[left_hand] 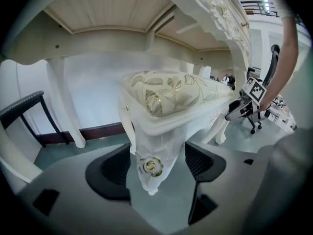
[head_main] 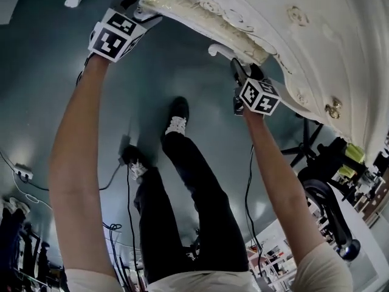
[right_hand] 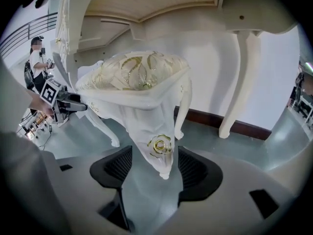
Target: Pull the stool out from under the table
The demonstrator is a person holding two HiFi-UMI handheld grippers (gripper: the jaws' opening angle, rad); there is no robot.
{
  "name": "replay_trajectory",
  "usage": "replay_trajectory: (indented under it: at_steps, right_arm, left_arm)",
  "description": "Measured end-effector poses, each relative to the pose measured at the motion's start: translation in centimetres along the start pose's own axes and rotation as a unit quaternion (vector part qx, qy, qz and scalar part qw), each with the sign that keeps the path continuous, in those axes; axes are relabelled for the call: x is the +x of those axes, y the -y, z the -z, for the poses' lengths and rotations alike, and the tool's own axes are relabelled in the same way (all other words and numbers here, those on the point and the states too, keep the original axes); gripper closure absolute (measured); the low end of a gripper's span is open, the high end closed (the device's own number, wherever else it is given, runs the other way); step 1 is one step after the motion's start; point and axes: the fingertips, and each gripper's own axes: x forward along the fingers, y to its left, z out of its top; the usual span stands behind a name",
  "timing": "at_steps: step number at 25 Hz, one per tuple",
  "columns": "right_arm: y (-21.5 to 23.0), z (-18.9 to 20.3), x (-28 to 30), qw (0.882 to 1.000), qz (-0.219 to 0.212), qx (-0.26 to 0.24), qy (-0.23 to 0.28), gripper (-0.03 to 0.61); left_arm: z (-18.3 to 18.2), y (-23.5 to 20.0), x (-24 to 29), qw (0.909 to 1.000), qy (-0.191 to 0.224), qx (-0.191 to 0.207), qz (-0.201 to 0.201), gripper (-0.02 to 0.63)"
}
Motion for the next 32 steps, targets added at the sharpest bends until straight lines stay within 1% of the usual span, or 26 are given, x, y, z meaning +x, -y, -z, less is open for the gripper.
replay_trajectory:
  at_steps: [2, 5, 8, 12, 19, 22, 32]
  right_arm:
    - [-0.6, -0.2, 0.6, 1.0, -0.004, 0.0, 0.003, 0.296]
    - [-0.5, -0.2, 1.0, 1.0, 0.008, 0.0, 0.002, 0.296]
    - [0.0, -0.3, 1.3, 1.0, 0.025, -0.007, -0.006, 0.298]
    - [0.3, -0.1, 1.3, 0.999, 0.028, -0.022, -0.004, 0.299]
    - [0.5, 0.0, 1.0, 0.999, 0.04, -0.014, 0.01, 0.304]
    - [0.2, 0.2, 1.1, 0.999, 0.036, -0.015, 0.01, 0.304]
    - [-0.8, 3.0, -0.9, 0.999, 0.036, -0.014, -0.016, 0.304]
  left_arm:
    - [-0.5, 0.1, 0.4, 0.9998, -0.004, 0.018, 0.009, 0.268]
    - [-0.5, 0.5, 0.7, 0.9993, -0.015, 0.03, 0.017, 0.267]
    - [-0.1, 0.3, 0.8, 0.9996, -0.015, 0.021, 0.012, 0.267]
    - [-0.1, 0.3, 0.7, 0.9996, -0.022, 0.018, 0.007, 0.268]
    - [-0.1, 0.4, 0.7, 0.9996, -0.028, 0.01, 0.001, 0.268]
    - [0.3, 0.5, 0.4, 0.9996, -0.026, 0.008, -0.002, 0.268]
    - [2.1, 3.1, -1.8, 0.9995, -0.031, -0.005, 0.001, 0.27]
